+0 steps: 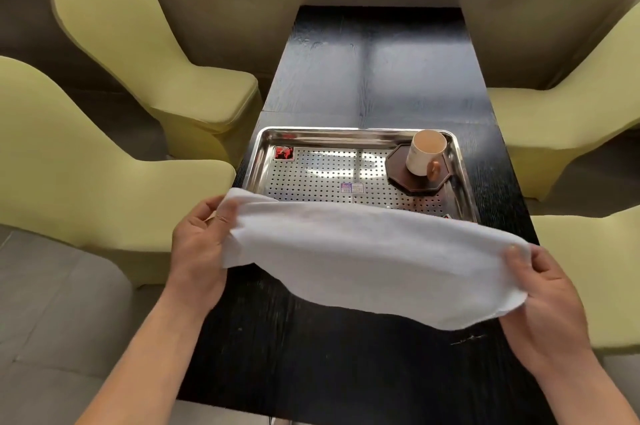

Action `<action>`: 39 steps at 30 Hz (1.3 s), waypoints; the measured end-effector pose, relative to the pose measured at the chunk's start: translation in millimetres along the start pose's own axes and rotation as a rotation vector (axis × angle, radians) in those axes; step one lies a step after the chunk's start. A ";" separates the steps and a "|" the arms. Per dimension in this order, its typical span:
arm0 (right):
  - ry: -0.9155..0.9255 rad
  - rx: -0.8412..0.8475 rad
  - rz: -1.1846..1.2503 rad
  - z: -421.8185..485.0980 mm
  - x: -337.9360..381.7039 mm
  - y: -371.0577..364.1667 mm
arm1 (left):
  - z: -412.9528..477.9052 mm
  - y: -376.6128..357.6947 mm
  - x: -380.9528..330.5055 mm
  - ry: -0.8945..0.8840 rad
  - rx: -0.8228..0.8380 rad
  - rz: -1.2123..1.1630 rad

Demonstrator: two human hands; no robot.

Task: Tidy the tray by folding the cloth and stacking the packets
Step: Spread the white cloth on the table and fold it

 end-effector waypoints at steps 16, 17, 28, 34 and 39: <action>-0.588 -0.218 -0.188 -31.2 -148.0 49.6 | -57.2 61.8 158.4 0.598 -0.033 0.302; -0.591 -0.212 -0.197 -30.0 -148.5 50.7 | -54.3 62.3 159.8 0.592 -0.050 0.305; -0.661 -0.216 -0.407 -26.9 -162.4 60.7 | -100.9 89.9 179.0 0.639 0.098 0.577; -0.318 -0.088 -0.914 -34.5 -157.9 61.7 | -100.0 91.0 175.4 0.537 0.031 0.698; 0.038 0.422 -1.268 -49.5 -156.5 65.4 | -99.4 87.4 169.4 0.549 -0.031 0.599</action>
Point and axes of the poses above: each hand's wrist, its own z-axis towards the middle knuckle, its own y-axis out of the back of the hand, x = y × z, the point moved 1 cm from there along z, towards the middle knuckle, and after that the axes turned 6 degrees about -y, right-handed, at the moved point
